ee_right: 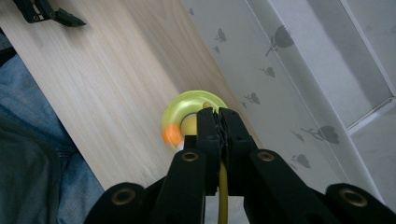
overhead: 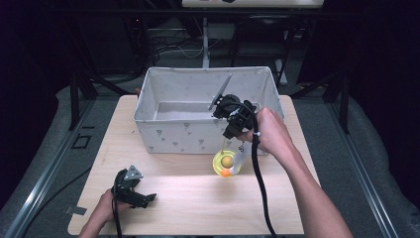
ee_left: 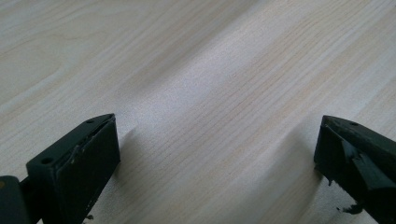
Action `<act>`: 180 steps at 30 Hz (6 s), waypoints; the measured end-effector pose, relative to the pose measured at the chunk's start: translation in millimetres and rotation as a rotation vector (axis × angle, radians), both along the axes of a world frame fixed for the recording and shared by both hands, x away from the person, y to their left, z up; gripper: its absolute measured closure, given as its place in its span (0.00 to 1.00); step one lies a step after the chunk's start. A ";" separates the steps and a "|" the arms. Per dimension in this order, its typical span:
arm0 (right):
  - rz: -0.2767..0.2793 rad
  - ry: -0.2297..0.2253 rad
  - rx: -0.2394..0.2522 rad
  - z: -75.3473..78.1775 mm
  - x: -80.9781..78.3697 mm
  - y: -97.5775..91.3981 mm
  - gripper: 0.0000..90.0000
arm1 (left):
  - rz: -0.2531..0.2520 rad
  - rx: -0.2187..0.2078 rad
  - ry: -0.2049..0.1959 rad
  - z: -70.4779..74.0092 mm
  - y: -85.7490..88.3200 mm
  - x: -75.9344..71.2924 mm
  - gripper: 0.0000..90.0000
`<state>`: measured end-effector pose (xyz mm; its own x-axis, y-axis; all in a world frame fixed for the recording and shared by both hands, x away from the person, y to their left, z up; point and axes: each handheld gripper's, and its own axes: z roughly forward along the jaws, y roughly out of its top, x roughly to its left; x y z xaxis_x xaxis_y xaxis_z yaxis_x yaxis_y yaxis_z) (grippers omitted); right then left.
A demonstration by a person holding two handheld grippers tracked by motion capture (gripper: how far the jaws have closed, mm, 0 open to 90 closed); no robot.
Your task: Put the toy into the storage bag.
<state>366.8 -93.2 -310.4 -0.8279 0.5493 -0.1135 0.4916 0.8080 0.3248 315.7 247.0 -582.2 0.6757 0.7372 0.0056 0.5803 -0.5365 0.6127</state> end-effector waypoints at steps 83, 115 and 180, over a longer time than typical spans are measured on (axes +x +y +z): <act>-0.079 -0.140 0.000 136.6 14.4 -17.1 0.98 | -0.004 0.001 0.004 0.4 0.3 0.2 0.00; -0.288 -0.140 0.028 152.8 79.1 -54.3 0.98 | -0.004 -0.002 0.005 0.3 0.4 0.1 0.00; -0.420 -0.050 0.046 72.9 133.1 -89.6 0.98 | -0.006 -0.003 0.004 0.2 0.2 0.2 0.00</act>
